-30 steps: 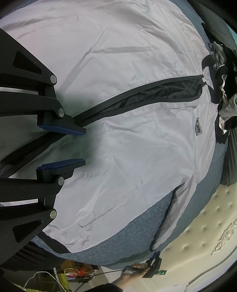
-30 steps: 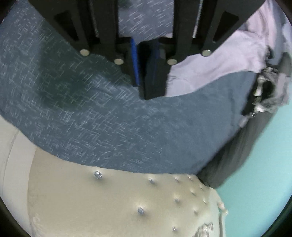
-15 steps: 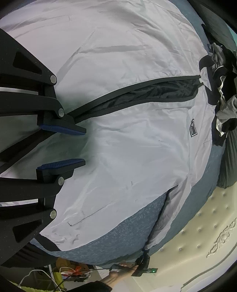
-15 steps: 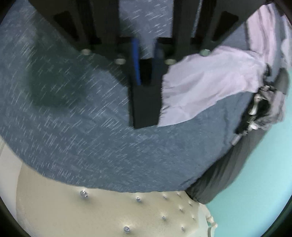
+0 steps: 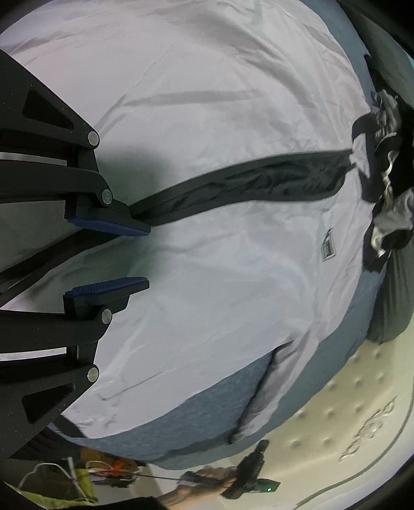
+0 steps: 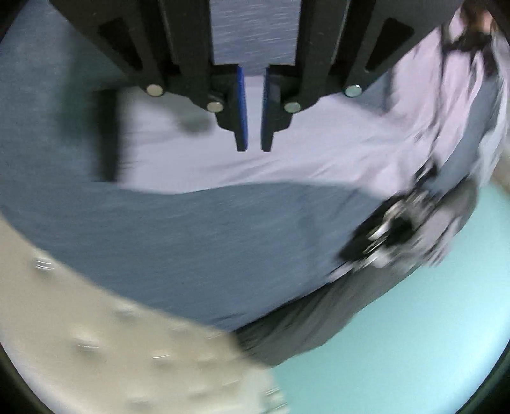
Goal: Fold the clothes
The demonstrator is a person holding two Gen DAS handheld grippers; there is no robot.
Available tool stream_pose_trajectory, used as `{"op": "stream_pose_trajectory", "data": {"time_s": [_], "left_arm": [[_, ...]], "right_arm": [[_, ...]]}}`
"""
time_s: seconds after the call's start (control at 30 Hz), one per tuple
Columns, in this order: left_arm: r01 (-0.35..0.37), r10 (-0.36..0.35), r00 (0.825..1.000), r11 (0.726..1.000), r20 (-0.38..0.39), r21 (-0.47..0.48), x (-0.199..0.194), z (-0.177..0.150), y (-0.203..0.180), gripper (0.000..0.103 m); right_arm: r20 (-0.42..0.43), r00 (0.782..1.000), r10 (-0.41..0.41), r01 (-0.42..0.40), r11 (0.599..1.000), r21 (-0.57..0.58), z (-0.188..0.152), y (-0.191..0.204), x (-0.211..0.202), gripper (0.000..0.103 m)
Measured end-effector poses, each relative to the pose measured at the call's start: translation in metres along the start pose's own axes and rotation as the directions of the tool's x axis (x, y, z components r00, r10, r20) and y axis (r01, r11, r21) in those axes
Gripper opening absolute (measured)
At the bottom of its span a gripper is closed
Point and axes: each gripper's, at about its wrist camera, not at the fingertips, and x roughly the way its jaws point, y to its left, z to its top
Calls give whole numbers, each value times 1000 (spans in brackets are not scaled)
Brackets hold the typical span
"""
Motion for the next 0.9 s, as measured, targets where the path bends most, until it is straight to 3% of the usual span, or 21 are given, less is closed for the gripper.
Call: {"op": "stream_pose_trajectory", "data": {"time_s": [0.2, 0.23, 0.3, 0.5, 0.57, 0.63, 0.67, 0.77, 0.9], "left_arm": [[-22, 25, 998, 998, 53, -65, 2, 25, 23, 29], [-20, 24, 998, 997, 56, -77, 4, 29, 26, 30], [-8, 14, 998, 996, 64, -92, 9, 38, 30, 44], [3, 6, 997, 994, 82, -108, 25, 69, 38, 43], [-7, 15, 997, 994, 78, -106, 33, 78, 41, 43], [4, 3, 997, 994, 71, -105, 38, 83, 43, 28], [17, -9, 998, 994, 65, -109, 40, 84, 45, 11], [33, -26, 997, 994, 69, -99, 40, 82, 44, 4], [35, -28, 996, 997, 90, -73, 27, 77, 42, 4]], "right_arm": [[-135, 983, 122, -136, 986, -100, -15, 86, 43, 15], [-142, 981, 129, -144, 984, -102, -17, 92, 48, 15], [-161, 978, 131, -149, 983, -104, -19, 104, 60, 15], [-175, 979, 103, -124, 986, -114, -20, 108, 69, 16], [-166, 981, 101, -121, 986, -111, -18, 105, 67, 23], [-171, 978, 116, -137, 984, -114, -17, 104, 65, 29], [-176, 977, 122, -144, 982, -123, -18, 105, 66, 29], [-199, 969, 144, -175, 973, -151, -20, 113, 71, 29], [-236, 961, 144, -190, 964, -187, -25, 126, 89, 29]]}}
